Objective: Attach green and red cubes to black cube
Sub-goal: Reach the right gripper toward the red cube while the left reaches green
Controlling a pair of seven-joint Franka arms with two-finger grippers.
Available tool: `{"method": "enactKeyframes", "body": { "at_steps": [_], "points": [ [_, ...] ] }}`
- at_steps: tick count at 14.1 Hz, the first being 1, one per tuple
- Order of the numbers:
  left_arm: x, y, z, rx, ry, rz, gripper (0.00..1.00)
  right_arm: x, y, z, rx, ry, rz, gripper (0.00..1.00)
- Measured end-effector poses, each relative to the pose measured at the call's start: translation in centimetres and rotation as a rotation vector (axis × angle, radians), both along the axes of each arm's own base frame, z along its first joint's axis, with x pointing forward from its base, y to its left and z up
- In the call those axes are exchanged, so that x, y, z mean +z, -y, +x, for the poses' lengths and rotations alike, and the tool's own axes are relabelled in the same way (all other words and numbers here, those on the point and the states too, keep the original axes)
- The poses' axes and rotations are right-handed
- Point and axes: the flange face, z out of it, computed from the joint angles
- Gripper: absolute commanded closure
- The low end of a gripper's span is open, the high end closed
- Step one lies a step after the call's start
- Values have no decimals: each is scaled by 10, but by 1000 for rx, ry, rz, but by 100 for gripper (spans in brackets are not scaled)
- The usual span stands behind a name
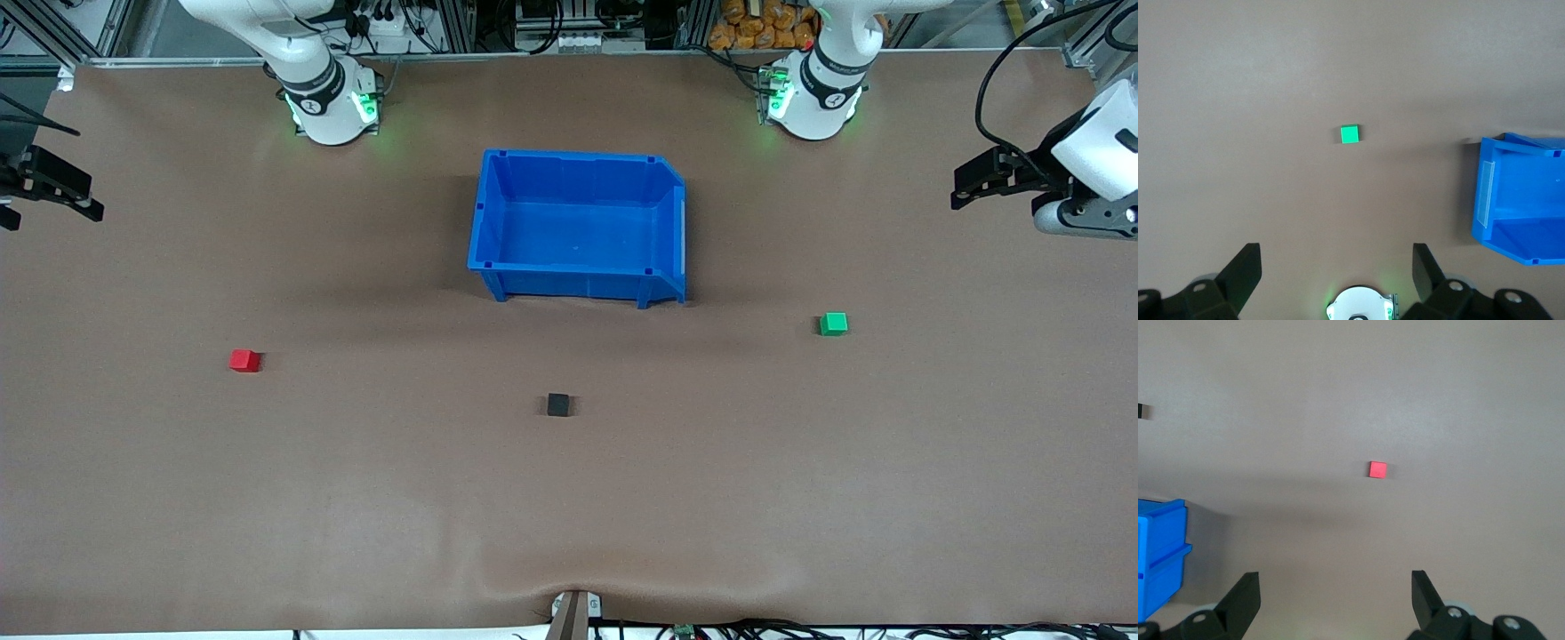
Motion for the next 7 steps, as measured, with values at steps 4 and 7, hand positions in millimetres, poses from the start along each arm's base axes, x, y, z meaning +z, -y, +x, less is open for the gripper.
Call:
{"method": "enactKeyframes", "body": {
  "at_steps": [4,7],
  "points": [
    [0,0,0,0,-1,0,0,0,-3,0,6,0,0,0],
    [-2,1,3,-1,-4,0,0,0,-1,0,2,1,0,0]
  ]
}}
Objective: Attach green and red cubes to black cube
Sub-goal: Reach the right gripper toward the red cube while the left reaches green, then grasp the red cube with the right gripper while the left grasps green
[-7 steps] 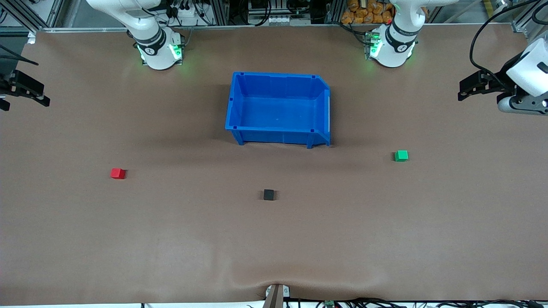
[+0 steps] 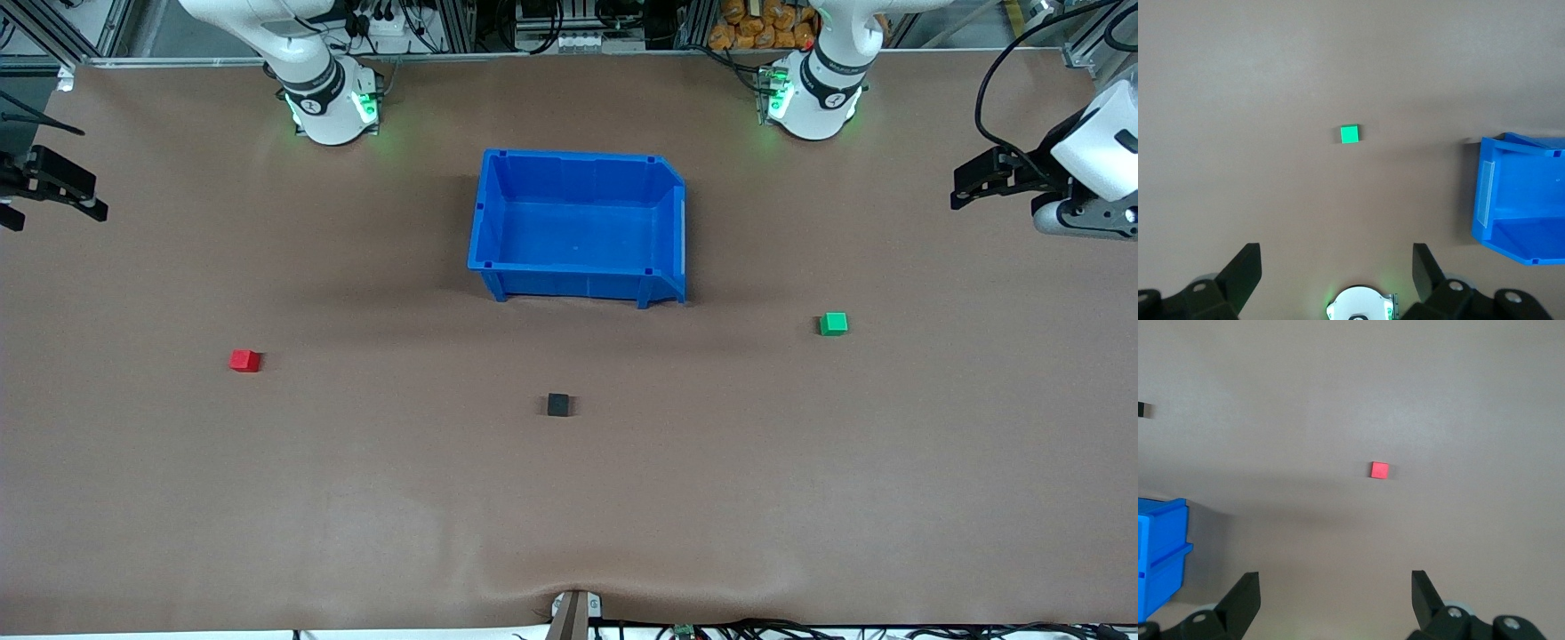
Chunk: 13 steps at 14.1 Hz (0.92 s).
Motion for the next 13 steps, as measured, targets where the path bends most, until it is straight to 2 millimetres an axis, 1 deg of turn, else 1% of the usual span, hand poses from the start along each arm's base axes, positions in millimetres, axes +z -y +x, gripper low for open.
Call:
{"method": "enactKeyframes", "body": {
  "at_steps": [2,4,6,7,8,10,11,13],
  "points": [
    [-12,4,7,-7,-21,0,0,0,3,0,-5,1,0,0],
    [-26,7,14,-13,-48,1,0,-4,6,3,-12,-6,-1,0],
    [-36,6,18,-11,-62,2,0,-16,11,11,-22,-27,-6,0],
    [-41,5,21,-10,-61,2,0,-28,15,18,-30,-48,-8,0],
    [-49,5,24,-10,-52,2,0,-46,21,26,-44,-80,-10,0],
    [-83,6,30,-19,-38,20,0,-98,40,48,-78,-161,-15,0],
    [-104,6,32,-25,-33,29,0,-129,51,59,-96,-196,-18,0],
    [-150,7,33,-33,-26,29,0,-200,71,80,-129,-273,-15,0]
  ]
}}
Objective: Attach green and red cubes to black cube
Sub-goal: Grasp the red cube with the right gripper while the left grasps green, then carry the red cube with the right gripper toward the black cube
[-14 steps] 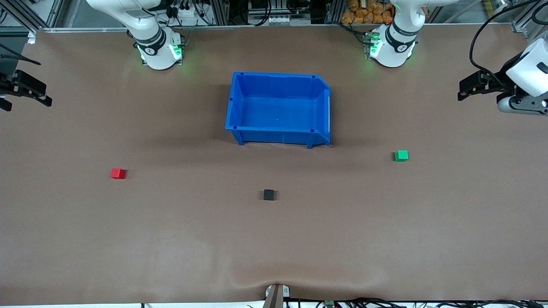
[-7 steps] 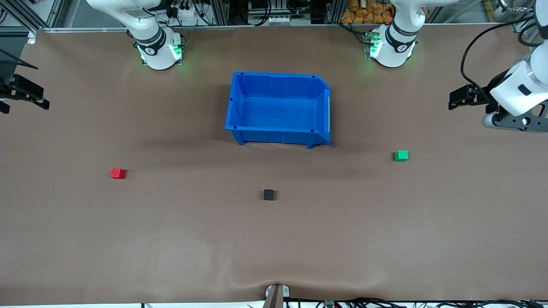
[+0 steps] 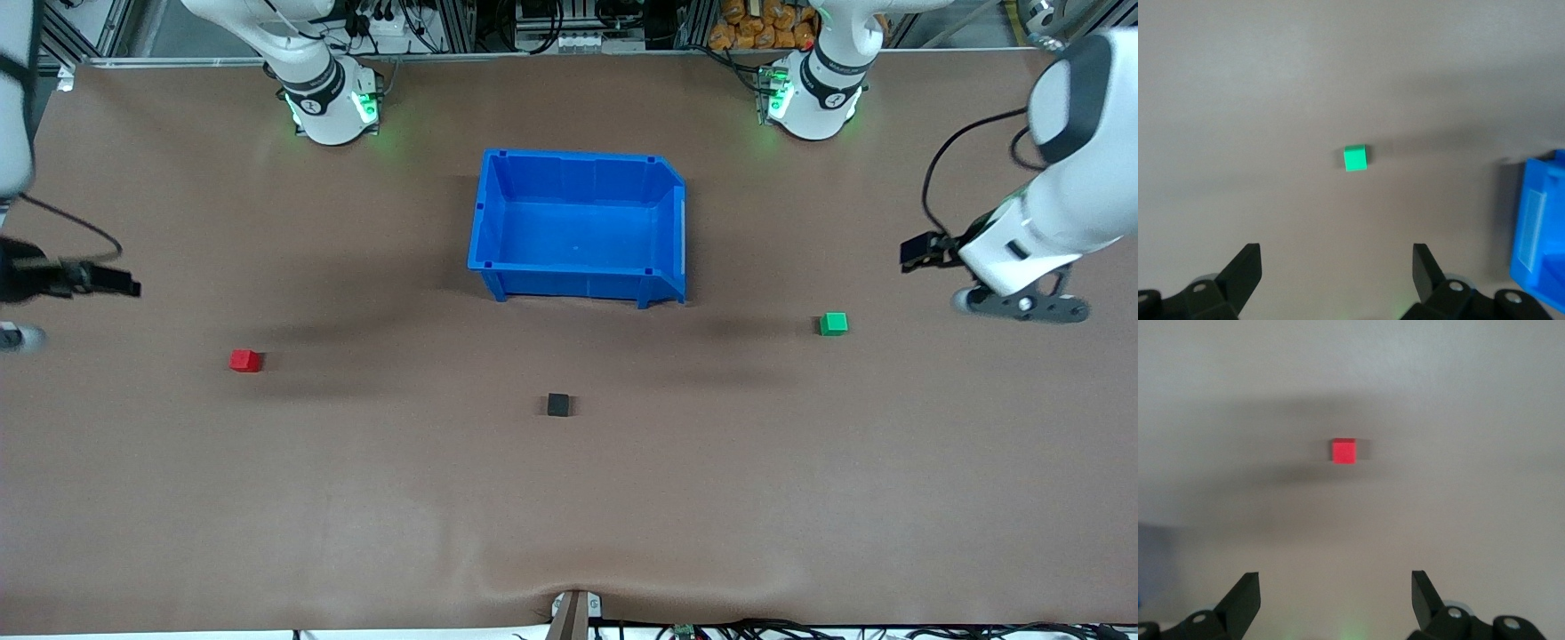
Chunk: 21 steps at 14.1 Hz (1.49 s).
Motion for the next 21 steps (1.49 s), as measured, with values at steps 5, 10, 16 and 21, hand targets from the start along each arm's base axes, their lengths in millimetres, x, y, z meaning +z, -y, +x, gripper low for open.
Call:
{"method": "enactKeyframes", "body": {
  "at_steps": [5,10,16,21],
  "points": [
    [-113,6,8,59,-40,-1,0,-169,10,34,-29,-86,17,0],
    [-197,23,24,119,-29,-11,0,-248,3,36,-77,-107,89,3],
    [-265,19,14,86,-10,5,0,-276,-1,29,-16,-119,110,100],
    [-286,12,-3,74,-56,33,0,-289,0,27,5,-128,131,100]
  ]
}}
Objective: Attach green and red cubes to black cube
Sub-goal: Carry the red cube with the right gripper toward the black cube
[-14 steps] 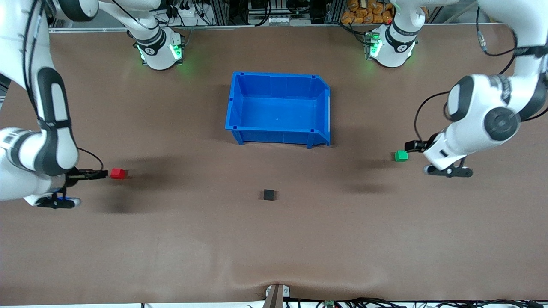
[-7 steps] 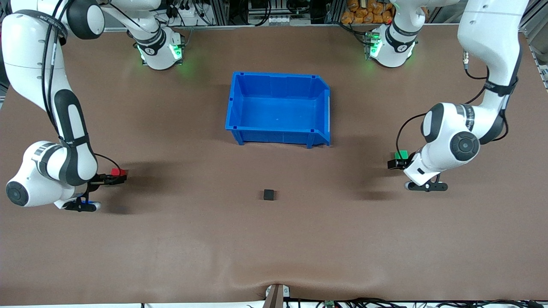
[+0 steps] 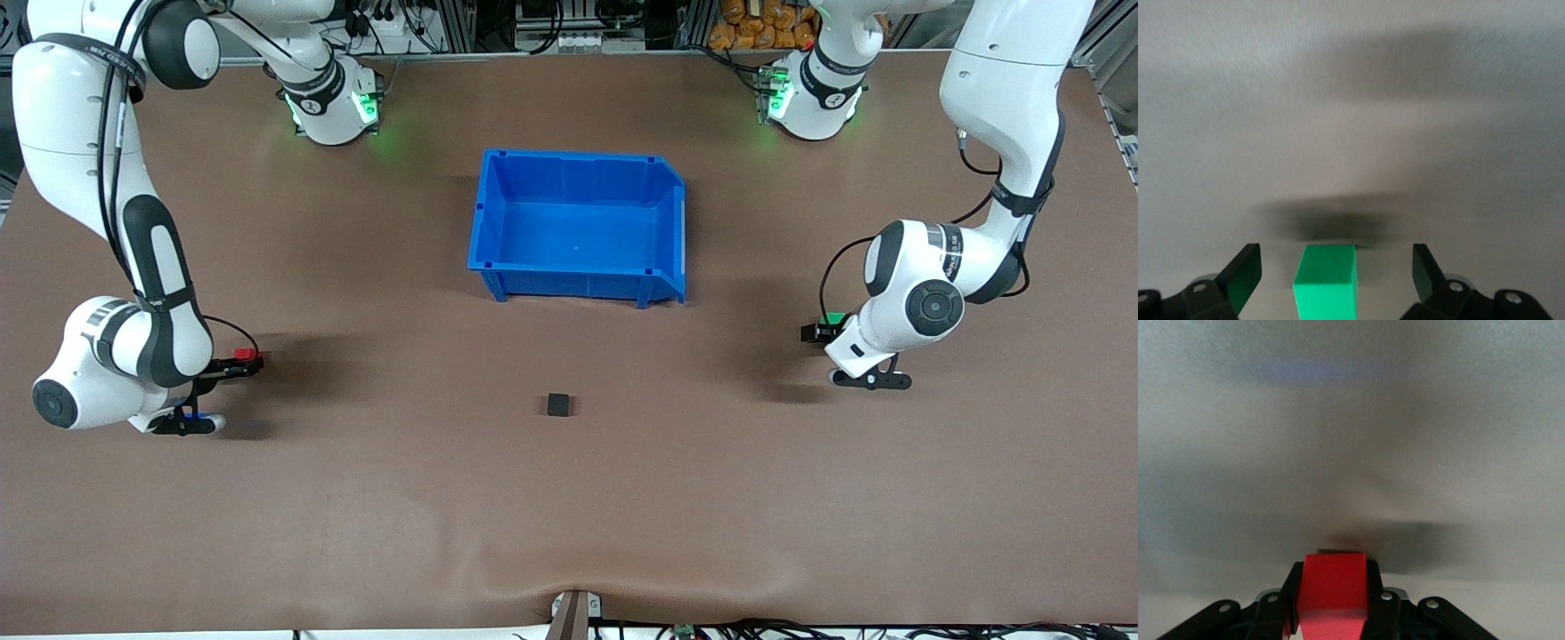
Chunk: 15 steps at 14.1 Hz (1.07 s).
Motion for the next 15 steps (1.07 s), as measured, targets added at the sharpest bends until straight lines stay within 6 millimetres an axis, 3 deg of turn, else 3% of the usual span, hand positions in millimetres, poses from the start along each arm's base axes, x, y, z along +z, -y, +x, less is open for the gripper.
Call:
{"method": "enactKeyframes", "body": {
  "at_steps": [2,4,7,10,13,14,15],
  "points": [
    [-9,-1,-10,21,-23,7,0,11,-9,11,-132,9,-32,100],
    [-15,-1,-16,33,-38,11,0,26,-40,26,-318,-9,0,100],
    [-16,-4,-14,43,-31,10,0,40,-100,41,-595,-74,62,100],
    [-15,-9,-12,53,-26,9,0,53,-186,52,-840,-137,10,100],
    [-16,-14,-12,61,-27,9,34,65,-284,57,-1109,-126,-27,100],
    [-17,-15,-13,64,-30,10,60,67,-314,55,-1189,-132,-25,100],
    [-18,-16,-14,69,-33,11,98,65,-342,51,-1261,-146,-18,100]
  ]
}}
